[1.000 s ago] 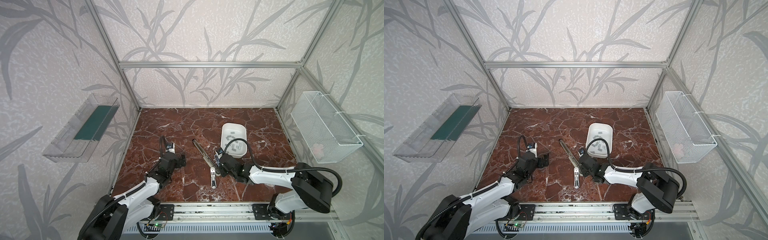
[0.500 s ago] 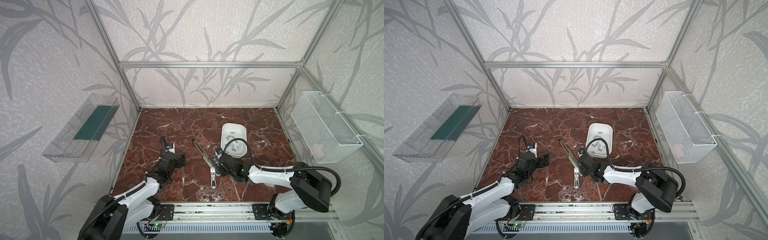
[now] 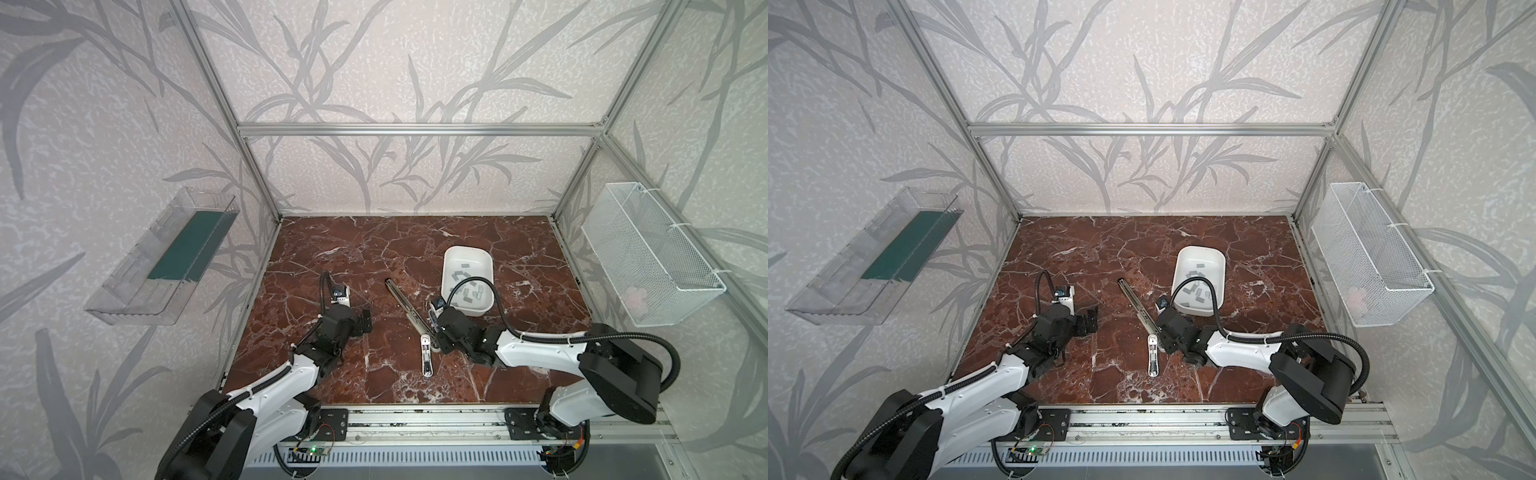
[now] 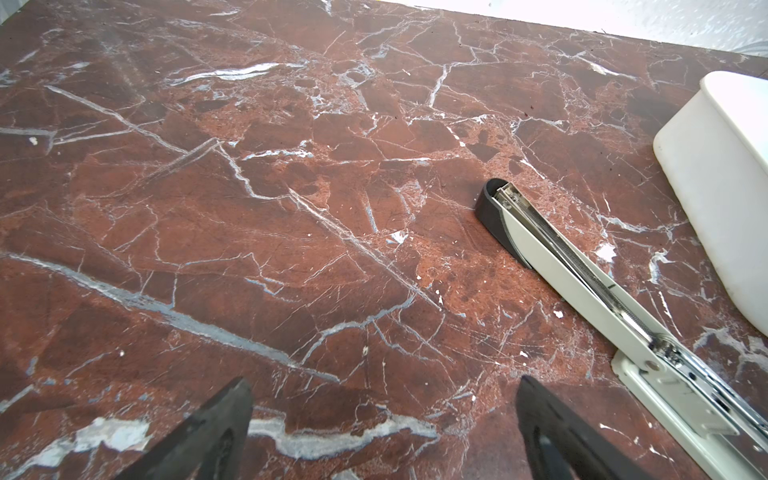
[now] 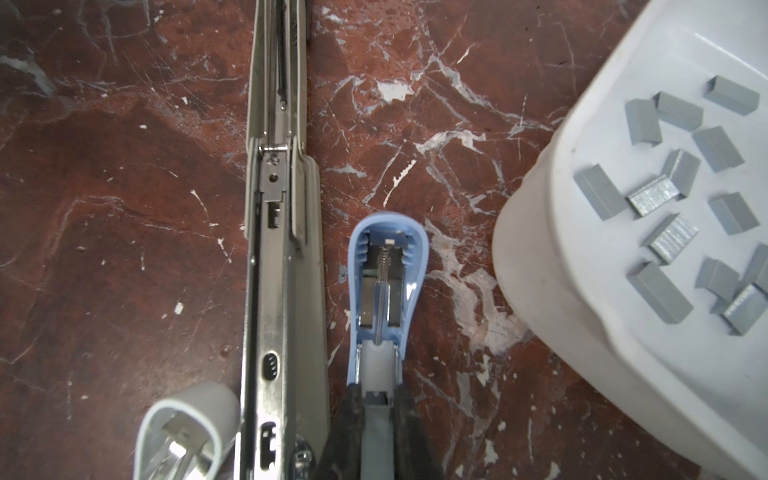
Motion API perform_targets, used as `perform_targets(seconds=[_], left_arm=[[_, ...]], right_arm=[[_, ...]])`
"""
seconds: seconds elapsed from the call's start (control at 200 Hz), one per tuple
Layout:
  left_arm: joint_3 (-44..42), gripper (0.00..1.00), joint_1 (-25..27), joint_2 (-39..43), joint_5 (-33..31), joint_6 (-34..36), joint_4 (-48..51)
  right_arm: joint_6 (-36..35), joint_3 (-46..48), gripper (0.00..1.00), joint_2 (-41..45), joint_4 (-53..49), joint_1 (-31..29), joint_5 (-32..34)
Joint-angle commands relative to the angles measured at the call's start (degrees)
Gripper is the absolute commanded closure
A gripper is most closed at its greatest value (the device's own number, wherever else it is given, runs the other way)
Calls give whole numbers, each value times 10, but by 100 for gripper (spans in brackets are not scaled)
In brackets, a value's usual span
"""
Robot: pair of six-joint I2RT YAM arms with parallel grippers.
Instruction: Load the staples into the stapler
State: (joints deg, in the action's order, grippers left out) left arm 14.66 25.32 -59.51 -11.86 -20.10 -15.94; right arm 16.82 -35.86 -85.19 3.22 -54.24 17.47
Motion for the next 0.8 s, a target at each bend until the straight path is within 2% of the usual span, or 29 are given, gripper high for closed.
perform_targets(seconds=[0.0,0.32,0.795], left_arm=[[15,1,-4,-4,0,-4,-2],[16,1,-3,-6,0,-3,-2],[15,1,-4,-7,3,-3,-2]], right_arm=[[-5,-11,100,7,5,-3,-1],[11,-4,100,10,0,-7,-11],[31,16,100,25,-20,-14,12]])
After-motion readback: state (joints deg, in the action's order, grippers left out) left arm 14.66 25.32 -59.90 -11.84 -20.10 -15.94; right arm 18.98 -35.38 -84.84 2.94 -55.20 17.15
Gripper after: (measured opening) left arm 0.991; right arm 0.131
